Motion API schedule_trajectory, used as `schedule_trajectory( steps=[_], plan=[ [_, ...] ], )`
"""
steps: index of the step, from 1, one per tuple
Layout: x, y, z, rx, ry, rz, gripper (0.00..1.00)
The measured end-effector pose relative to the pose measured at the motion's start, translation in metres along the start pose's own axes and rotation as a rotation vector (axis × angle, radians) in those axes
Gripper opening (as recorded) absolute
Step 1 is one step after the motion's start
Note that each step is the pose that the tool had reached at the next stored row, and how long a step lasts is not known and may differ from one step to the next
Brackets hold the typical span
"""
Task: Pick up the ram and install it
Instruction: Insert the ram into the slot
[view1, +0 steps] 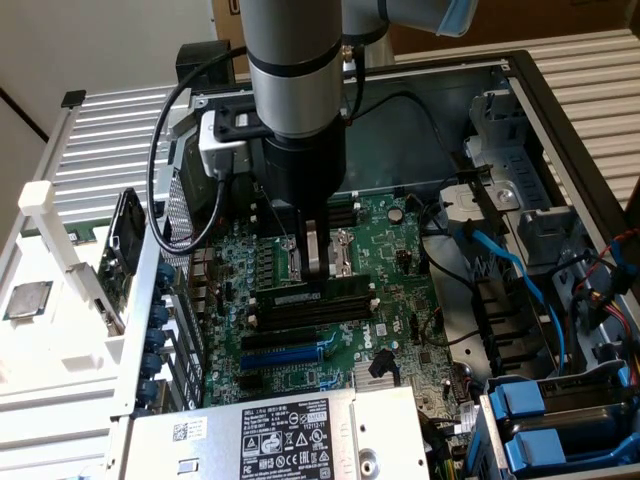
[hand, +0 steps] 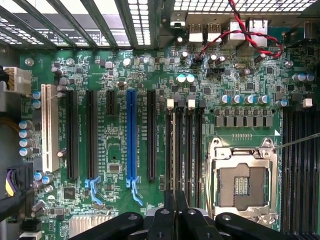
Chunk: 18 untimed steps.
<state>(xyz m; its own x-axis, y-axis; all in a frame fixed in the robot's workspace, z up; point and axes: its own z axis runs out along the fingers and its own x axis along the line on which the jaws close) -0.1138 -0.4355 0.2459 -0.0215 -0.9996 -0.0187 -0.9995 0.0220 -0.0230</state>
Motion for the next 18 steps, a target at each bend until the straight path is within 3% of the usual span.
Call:
schedule_trajectory(
  steps=[11,14,18],
  plan=[
    [0.0001,0.0008,0.0030,-0.0001,0.0000,-0.004,0.12],
    [0.0001,0.0008,0.0033,-0.0045,0.0001,-0.003,0.12],
    [0.0001,0.0006,0.0035,-0.0051,0.0001,-0.003,0.12]
  ],
)
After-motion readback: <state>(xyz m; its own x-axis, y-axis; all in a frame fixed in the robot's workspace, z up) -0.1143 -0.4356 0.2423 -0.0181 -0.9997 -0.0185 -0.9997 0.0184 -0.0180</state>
